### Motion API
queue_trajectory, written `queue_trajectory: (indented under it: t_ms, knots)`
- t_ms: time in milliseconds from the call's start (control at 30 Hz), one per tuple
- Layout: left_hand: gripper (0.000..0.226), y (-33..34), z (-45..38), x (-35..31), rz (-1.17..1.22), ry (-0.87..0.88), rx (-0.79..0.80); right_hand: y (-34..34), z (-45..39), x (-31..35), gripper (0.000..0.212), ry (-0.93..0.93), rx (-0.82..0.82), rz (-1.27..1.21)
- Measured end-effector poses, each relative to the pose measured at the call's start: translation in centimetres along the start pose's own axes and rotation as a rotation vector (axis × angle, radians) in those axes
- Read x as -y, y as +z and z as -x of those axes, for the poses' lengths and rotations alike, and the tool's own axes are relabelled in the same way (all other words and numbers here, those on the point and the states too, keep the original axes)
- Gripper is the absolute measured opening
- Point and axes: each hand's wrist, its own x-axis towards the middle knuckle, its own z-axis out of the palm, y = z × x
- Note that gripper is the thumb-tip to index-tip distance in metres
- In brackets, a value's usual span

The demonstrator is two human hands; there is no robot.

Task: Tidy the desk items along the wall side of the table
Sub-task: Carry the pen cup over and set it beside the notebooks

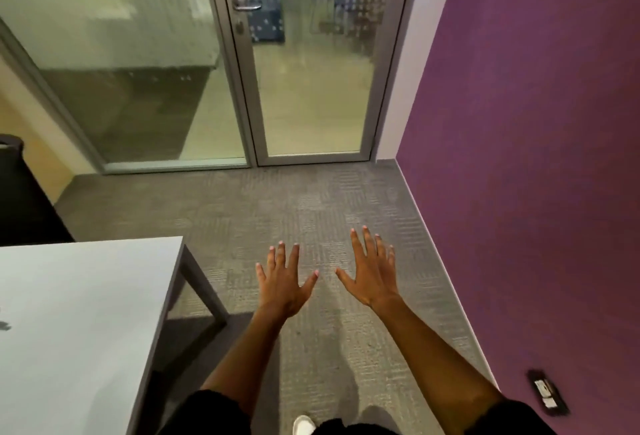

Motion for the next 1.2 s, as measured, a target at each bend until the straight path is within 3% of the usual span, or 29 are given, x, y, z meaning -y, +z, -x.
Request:
queue_trajectory:
  t_ms: [333,700,967,1200]
  knots:
    - [0.083,-3.5,-15.7,7.5,0.014,-0.246,-0.084,1.3,-22.6,6.6,0.093,-0.247,0.018,-0.03]
    - [0.082,-10.0,-31.2,11.8,0.088,-0.654,-0.293,0.2,-46.4,16.9,0.093,-0.669,0.115,0.009]
    - [0.082,-12.6,-32.6,18.4,0.136,-0.941,-0.376,2.9,-52.6,28.9,0.094,-0.972,0.192,0.077]
    - [0.081,-13.7,-30.4,27.7,0.23,-1.18,-0.432,6.6,-51.1,42.1,0.095,-1.218,0.301,0.105]
